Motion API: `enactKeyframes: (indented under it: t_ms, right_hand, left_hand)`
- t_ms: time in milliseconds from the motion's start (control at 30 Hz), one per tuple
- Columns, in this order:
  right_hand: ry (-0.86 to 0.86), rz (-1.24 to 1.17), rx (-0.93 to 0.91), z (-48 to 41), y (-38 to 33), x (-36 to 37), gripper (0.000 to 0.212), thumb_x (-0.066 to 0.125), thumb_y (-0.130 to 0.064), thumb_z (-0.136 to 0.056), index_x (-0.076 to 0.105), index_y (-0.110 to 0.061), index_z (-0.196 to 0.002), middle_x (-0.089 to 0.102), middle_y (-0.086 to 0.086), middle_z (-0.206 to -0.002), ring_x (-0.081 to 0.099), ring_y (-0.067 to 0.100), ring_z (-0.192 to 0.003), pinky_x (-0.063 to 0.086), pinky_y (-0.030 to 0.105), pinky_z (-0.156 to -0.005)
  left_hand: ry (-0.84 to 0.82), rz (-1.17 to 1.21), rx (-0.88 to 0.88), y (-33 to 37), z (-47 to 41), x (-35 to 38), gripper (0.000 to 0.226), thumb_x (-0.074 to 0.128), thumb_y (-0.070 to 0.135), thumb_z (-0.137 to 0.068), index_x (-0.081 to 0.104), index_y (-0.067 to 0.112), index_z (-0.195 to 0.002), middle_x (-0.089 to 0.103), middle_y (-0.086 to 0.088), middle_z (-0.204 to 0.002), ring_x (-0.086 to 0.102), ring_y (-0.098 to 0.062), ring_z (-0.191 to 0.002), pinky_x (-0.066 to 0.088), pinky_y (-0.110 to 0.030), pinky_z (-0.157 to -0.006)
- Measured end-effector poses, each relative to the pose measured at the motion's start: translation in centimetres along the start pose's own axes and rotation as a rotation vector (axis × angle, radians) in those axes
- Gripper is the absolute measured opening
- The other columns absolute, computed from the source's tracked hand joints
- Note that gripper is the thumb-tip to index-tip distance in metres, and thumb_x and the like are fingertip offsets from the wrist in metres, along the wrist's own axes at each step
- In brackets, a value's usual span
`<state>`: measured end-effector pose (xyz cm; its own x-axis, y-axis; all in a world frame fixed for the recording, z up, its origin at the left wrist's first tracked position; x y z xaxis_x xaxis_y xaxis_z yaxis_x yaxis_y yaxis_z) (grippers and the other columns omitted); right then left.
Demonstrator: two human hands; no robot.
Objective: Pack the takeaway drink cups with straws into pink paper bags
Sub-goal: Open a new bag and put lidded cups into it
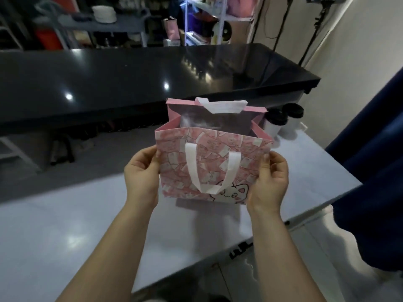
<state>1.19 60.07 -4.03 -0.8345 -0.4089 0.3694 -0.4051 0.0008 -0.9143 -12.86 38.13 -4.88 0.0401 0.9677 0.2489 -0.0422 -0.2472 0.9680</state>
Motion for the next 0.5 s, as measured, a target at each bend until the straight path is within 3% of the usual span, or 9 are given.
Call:
enactKeyframes:
  t_ms: [167, 267, 333, 500]
  right_hand:
    - [-0.318, 0.002, 0.099, -3.3, 2.3, 0.2, 0.012, 0.058, -0.027, -0.093, 0.064, -0.036, -0.089, 0.069, -0.012, -0.094, 0.065, 0.008, -0.090, 0.054, 0.023, -0.076]
    - [-0.452, -0.007, 0.170, -4.6, 3.6, -0.2, 0.012, 0.056, -0.024, -0.094, 0.064, -0.033, -0.091, 0.068, -0.010, -0.095, 0.063, 0.010, -0.091, 0.054, 0.025, -0.079]
    - [-0.507, -0.020, 0.220, -4.7, 4.6, -0.7, 0.014, 0.055, -0.021, -0.095, 0.063, -0.032, -0.093, 0.067, -0.008, -0.098, 0.062, 0.012, -0.094, 0.054, 0.028, -0.082]
    - [-0.546, -0.037, 0.255, -4.7, 6.0, -2.2, 0.009, 0.055, -0.018, -0.095, 0.061, -0.025, -0.097, 0.067, -0.013, -0.094, 0.062, 0.007, -0.091, 0.053, 0.022, -0.078]
  left_hand:
    - [0.200, -0.001, 0.070, -1.9, 3.4, -1.0, 0.012, 0.063, 0.015, -0.093, 0.071, 0.020, -0.100, 0.075, 0.002, -0.096, 0.070, -0.019, -0.093, 0.060, -0.036, -0.079]
    - [0.289, -0.016, 0.114, -3.2, 6.3, -1.2, 0.011, 0.066, 0.023, -0.089, 0.073, 0.030, -0.095, 0.074, 0.001, -0.100, 0.070, -0.021, -0.096, 0.059, -0.032, -0.079]
    - [0.349, -0.068, 0.129, -3.9, 8.2, -1.6, 0.012, 0.068, 0.028, -0.086, 0.073, 0.035, -0.095, 0.074, 0.002, -0.102, 0.070, -0.020, -0.098, 0.058, -0.030, -0.082]
    - [0.426, -0.287, 0.107, -4.7, 10.9, -2.4, 0.030, 0.067, 0.016, -0.091, 0.070, 0.046, -0.095, 0.073, 0.012, -0.102, 0.068, -0.008, -0.099, 0.056, -0.024, -0.086]
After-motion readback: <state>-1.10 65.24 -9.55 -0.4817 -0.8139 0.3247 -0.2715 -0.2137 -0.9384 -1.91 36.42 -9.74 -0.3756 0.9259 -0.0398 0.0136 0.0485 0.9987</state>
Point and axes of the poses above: each hand's wrist, its own z-axis away from the middle knuckle, its own x-axis out of the palm, y = z × x, the point moved 4 cm from there along -z, towards the middle knuckle
